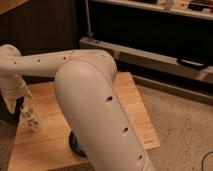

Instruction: Place the bottle in the ceramic bowl

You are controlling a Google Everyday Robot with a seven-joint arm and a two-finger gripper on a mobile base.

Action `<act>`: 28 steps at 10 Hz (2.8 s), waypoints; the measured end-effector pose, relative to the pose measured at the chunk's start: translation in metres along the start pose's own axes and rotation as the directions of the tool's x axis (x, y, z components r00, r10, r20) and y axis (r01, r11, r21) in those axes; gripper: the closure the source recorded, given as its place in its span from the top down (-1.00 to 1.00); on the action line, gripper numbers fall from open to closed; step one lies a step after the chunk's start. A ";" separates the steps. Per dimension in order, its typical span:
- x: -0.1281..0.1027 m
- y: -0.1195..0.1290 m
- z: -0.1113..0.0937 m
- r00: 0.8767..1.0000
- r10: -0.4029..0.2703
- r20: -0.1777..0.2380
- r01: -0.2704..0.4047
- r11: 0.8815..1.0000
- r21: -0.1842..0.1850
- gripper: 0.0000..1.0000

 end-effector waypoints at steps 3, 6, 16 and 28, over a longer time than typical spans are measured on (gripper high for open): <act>0.000 -0.004 0.003 1.000 0.013 0.000 -0.013 1.000 -0.012 0.30; -0.001 -0.004 0.004 1.000 0.011 -0.001 -0.011 1.000 -0.015 0.30; -0.001 0.006 0.014 1.000 -0.009 -0.026 0.010 1.000 0.029 -0.36; 0.039 -0.057 -0.070 0.998 0.069 0.009 -0.070 0.993 0.098 -1.00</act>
